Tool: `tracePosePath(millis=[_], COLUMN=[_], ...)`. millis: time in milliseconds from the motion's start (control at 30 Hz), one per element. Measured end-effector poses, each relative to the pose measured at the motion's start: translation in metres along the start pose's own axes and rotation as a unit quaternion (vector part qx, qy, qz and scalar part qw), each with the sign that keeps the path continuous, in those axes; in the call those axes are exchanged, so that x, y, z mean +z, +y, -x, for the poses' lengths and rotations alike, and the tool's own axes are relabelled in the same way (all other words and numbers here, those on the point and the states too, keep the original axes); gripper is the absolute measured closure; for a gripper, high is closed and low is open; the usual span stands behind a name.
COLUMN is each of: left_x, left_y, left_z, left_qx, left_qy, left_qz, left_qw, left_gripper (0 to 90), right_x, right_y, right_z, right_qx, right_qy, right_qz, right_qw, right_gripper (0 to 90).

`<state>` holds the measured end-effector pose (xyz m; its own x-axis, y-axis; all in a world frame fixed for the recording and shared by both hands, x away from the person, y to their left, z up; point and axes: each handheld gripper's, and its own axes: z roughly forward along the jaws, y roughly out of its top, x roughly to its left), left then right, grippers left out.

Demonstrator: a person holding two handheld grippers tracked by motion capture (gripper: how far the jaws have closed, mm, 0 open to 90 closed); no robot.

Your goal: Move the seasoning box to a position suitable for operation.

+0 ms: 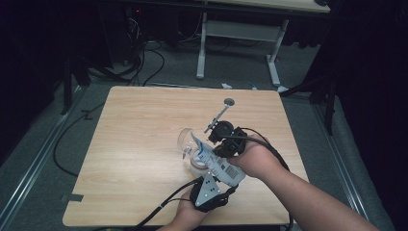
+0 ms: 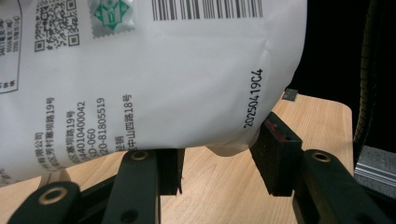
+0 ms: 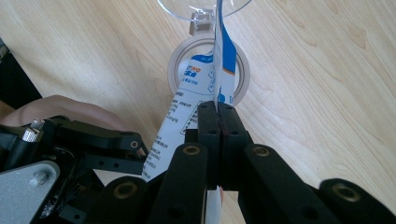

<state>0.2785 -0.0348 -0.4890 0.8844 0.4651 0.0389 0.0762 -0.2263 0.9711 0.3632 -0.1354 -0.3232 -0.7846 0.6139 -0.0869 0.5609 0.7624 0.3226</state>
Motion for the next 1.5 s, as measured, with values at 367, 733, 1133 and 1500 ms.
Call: tracePosePath(millis=[367, 733, 1133, 1500], left_x=[-0.002, -0.002, 0.0, 0.001], left_y=[-0.006, -0.014, -0.021, -0.026], left_z=[-0.002, -0.004, -0.008, -0.012], left_qx=[0.001, 0.001, -0.002, -0.003], left_qy=[0.003, 0.008, 0.014, 0.02], left_qz=[-0.008, -0.021, -0.033, -0.04], left_qw=[1.0, 0.9997, 0.9994, 0.999], left_gripper=[57.0, 57.0, 56.8, 56.8], right_x=[0.0, 0.002, 0.004, 0.003], right_y=[-0.001, -0.003, -0.006, -0.008], right_z=[-0.001, -0.001, -0.001, -0.001], right_qx=[0.001, 0.004, 0.004, 0.007], right_qy=[0.004, 0.004, 0.006, 0.005], right_qz=[-0.001, -0.007, -0.007, -0.009], right_qw=[1.0, 1.0, 1.0, 0.9999], right_gripper=[89.8, 89.8, 89.8, 89.8])
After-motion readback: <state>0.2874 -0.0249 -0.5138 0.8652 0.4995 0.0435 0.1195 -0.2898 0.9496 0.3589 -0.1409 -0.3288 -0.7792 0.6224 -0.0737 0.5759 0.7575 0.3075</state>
